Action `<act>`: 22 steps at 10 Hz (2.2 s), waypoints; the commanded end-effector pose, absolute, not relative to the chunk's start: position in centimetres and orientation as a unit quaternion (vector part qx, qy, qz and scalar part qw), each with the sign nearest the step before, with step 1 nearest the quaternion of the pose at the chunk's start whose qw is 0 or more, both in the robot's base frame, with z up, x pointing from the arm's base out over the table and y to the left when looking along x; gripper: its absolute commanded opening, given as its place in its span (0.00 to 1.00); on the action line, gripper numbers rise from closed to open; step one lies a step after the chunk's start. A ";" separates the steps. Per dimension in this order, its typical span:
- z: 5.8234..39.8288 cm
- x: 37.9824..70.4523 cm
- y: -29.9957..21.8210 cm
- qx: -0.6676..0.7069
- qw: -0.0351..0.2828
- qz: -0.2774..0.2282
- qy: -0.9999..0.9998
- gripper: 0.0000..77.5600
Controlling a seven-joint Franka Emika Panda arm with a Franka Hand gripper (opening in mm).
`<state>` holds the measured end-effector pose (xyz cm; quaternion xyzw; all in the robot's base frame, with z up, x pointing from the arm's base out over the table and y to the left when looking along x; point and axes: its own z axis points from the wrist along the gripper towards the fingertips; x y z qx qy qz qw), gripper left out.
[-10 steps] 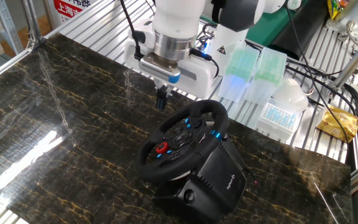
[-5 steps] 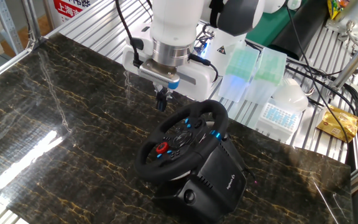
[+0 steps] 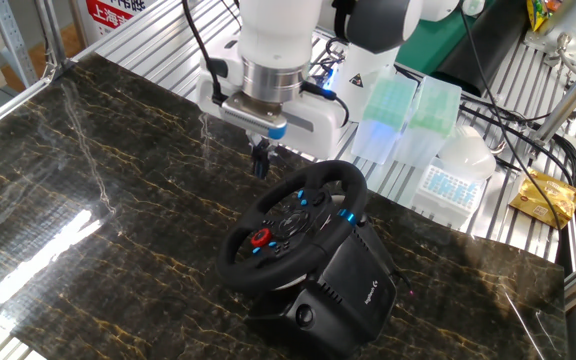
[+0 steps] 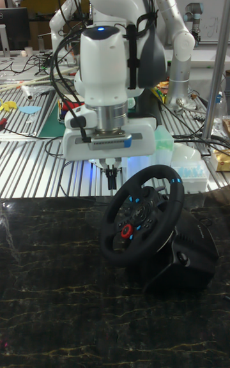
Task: Rotate the steering wheel 90 degrees clockwise
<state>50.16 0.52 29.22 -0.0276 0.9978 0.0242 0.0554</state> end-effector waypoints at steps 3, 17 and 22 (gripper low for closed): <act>29.6 50.2 0.4 0.119 0.021 0.077 0.990 0.00; 27.7 50.0 1.2 0.044 -0.203 0.151 0.966 0.00; 28.2 48.1 1.5 0.046 -0.202 0.168 0.964 0.00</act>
